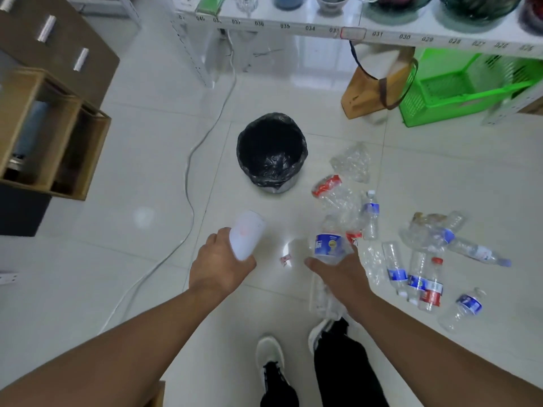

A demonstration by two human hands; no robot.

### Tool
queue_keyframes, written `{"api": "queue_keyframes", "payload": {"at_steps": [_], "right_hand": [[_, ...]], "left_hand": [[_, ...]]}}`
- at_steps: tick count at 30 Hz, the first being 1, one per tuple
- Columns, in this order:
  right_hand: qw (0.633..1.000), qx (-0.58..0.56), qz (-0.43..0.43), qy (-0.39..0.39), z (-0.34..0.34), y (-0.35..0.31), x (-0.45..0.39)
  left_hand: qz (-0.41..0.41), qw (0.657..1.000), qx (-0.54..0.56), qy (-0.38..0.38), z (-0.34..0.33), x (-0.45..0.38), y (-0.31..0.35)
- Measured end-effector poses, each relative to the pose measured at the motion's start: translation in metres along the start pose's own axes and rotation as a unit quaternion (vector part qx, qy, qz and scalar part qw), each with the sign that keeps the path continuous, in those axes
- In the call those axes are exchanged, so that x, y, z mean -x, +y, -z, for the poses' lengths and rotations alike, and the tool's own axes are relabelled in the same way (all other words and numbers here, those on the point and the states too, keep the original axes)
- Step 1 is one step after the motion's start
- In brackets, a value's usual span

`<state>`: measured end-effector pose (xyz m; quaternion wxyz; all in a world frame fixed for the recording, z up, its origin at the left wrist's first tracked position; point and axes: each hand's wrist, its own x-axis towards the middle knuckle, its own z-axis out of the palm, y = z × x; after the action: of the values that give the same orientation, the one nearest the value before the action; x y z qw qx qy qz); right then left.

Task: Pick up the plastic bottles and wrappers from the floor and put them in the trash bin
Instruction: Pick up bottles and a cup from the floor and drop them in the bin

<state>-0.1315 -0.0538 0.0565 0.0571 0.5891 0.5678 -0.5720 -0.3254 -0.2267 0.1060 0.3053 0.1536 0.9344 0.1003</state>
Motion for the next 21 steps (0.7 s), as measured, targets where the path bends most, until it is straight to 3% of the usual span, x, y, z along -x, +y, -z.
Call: {"api": "queue_keyframes", "payload": {"at_steps": [5, 13, 21], "right_hand": [[0.998, -0.004, -0.005, -0.059, 0.005, -0.064, -0.04], [0.995, 0.01, 0.0, -0.101, -0.021, -0.165, -0.127], [0.999, 0.01, -0.036, -0.027, -0.093, -0.212, -0.244]], "left_hand": [[0.05, 0.998, 0.035, -0.026, 0.015, -0.033, 0.032], [0.051, 0.992, 0.115, -0.015, 0.022, -0.152, 0.069], [-0.003, 0.994, 0.098, -0.058, 0.009, -0.328, 0.071]]}}
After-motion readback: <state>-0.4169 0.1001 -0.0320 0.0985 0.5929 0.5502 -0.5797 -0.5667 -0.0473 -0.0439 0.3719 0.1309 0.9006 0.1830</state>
